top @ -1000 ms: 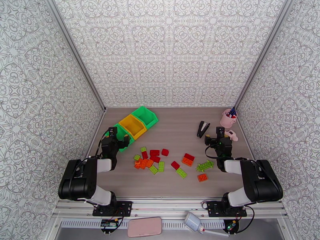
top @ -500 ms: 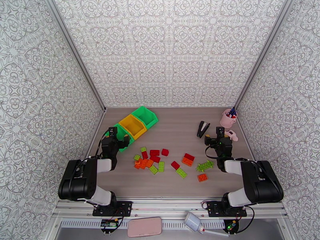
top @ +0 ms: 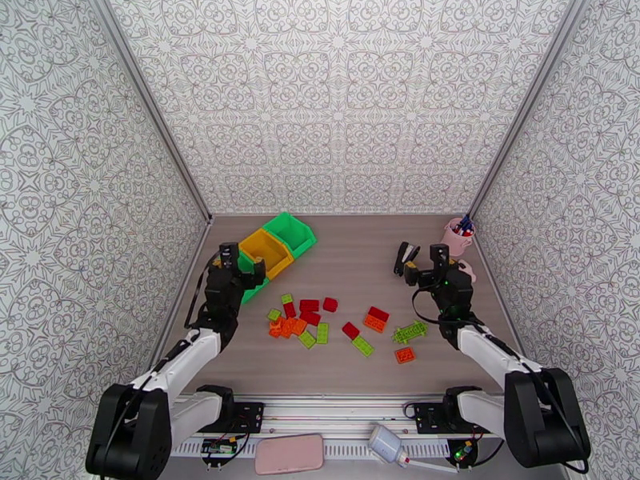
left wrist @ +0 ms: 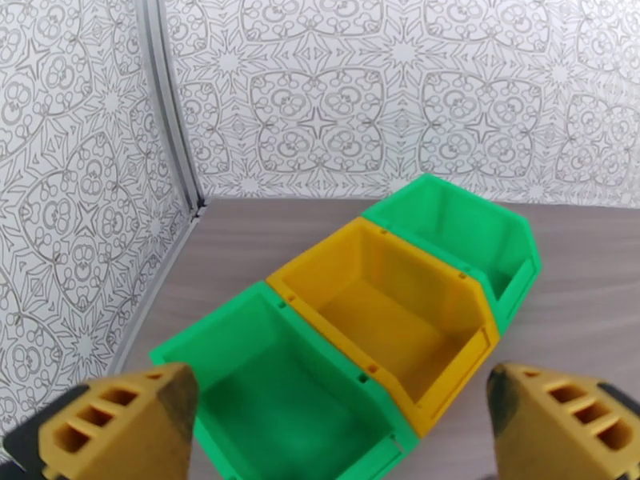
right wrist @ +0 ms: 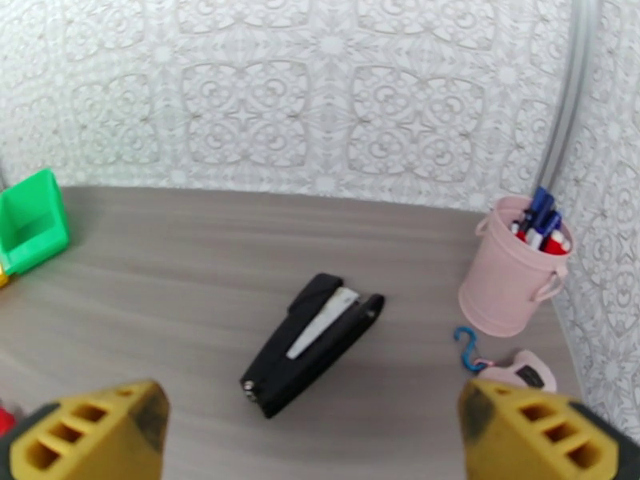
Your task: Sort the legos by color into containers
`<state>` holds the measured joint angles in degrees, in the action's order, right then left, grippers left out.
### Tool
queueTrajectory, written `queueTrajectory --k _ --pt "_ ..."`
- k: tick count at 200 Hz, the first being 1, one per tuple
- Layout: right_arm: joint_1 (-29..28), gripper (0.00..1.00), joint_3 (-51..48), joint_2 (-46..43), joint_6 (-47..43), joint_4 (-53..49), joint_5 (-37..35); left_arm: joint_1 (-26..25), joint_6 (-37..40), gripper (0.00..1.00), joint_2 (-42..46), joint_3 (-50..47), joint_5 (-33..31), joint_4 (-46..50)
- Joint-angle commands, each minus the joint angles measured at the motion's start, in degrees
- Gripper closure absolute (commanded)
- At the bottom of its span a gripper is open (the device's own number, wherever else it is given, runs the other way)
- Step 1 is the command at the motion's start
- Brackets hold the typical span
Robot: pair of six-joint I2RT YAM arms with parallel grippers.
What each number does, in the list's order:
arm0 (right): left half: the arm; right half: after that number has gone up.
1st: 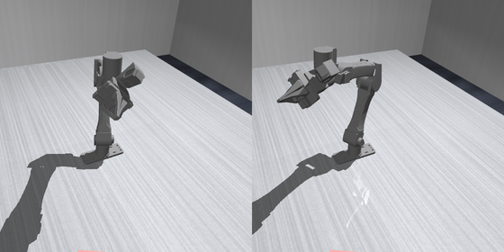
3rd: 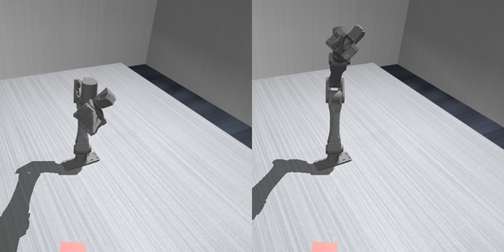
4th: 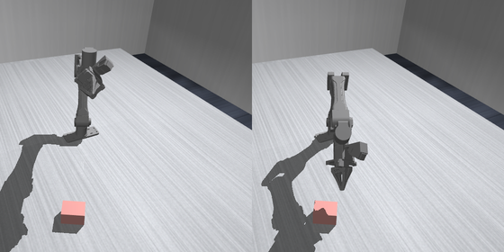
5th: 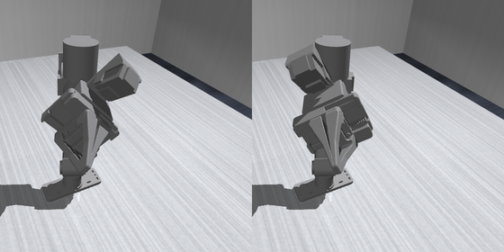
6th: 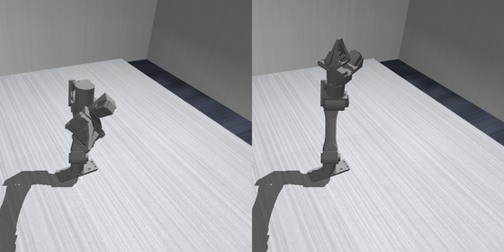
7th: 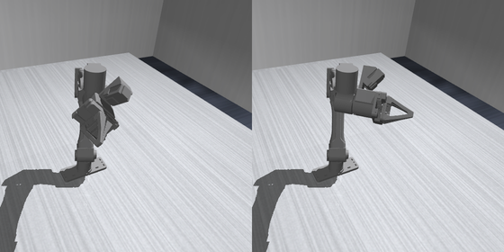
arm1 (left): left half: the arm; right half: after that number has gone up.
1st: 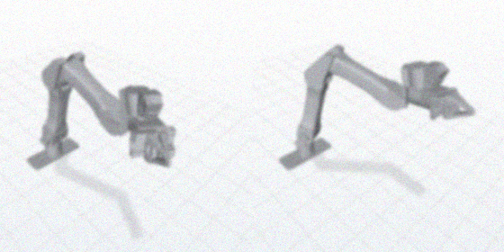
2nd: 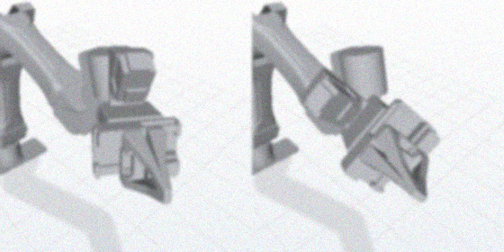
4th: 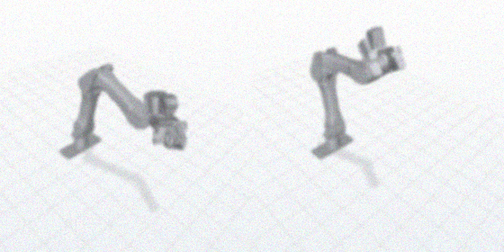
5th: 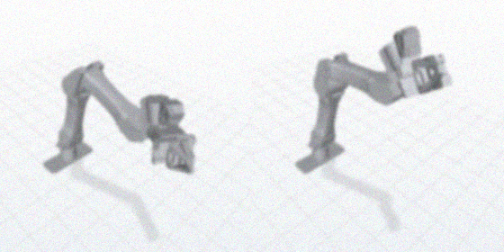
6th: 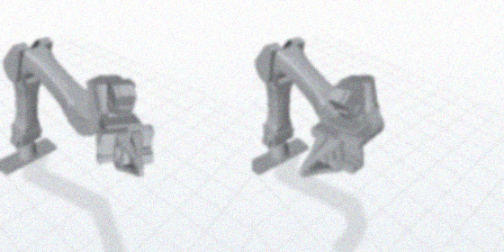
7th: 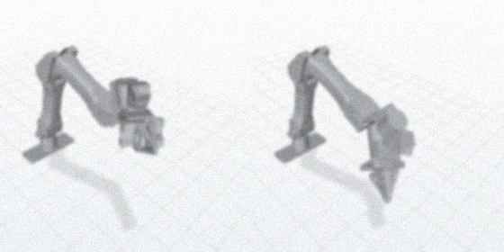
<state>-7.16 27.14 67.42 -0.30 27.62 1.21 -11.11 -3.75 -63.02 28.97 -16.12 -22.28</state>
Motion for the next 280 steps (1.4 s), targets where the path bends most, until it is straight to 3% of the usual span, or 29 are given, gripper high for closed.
queueTrajectory --k 1,36,51,62,118,147,192,280 --pt "-3.5 0.00 3.2 -2.5 -1.7 -6.9 2.7 -4.7 -8.4 0.00 0.7 3.3 -11.1 10.9" --pt "-10.9 0.00 5.3 -4.3 -3.2 -10.9 3.4 -11.4 -22.3 0.00 -1.4 9.4 -22.2 23.8" --pt "-14.8 0.00 6.6 -3.8 -4.1 -12.4 3.3 -11.3 -33.7 0.00 -4.2 14.2 -25.8 34.5" --pt "-17.6 0.00 7.7 -2.9 -4.5 -13.1 3.5 -10.4 -37.1 0.00 -6.9 17.1 -25.2 38.1" --pt "-30.0 0.00 13.9 4.6 -6.1 -14.2 4.4 -7.8 -41.1 0.01 -23.2 30.8 -23.6 45.0" --pt "-33.7 0.00 16.1 7.5 -5.9 -13.6 4.2 -6.1 -43.9 0.06 -31.4 38.4 -22.2 49.9" --pt "-35.1 0.00 17.6 8.5 -6.2 -14.0 3.9 -4.4 -44.3 0.17 -39.4 43.8 -18.4 49.2" --pt "-35.1 0.00 17.2 6.0 -6.7 -16.1 1.9 -2.8 -47.6 0.39 -44.3 45.1 -15.9 48.4"
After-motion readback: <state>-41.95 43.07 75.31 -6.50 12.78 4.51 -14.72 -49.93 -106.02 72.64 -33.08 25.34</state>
